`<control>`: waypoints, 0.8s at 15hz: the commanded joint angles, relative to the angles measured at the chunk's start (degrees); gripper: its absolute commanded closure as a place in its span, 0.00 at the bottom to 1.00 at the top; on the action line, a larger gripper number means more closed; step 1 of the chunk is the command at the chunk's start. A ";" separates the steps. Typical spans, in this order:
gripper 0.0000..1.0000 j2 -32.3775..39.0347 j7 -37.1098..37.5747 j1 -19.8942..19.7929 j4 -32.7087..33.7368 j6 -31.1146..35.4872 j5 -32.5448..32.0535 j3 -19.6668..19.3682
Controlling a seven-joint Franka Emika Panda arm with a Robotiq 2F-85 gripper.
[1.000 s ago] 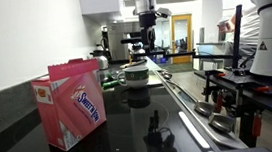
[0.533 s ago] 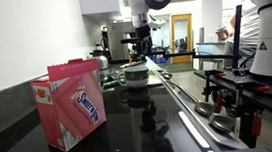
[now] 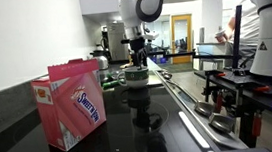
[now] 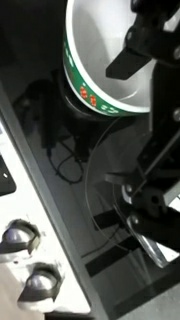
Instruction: Push the green and white mug to the left side of the countertop
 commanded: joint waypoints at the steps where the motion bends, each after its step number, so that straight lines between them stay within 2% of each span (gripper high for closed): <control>1: 0.28 3.73 -1.90 0.73 4.31 -2.08 0.13 -0.55; 4: 0.51 4.92 -0.53 1.39 5.84 -4.03 0.49 -0.81; 10: 0.97 5.11 -1.88 1.72 6.16 -2.52 -0.14 -0.72; 12: 1.00 4.96 -2.31 1.90 6.06 -2.63 -0.33 -0.80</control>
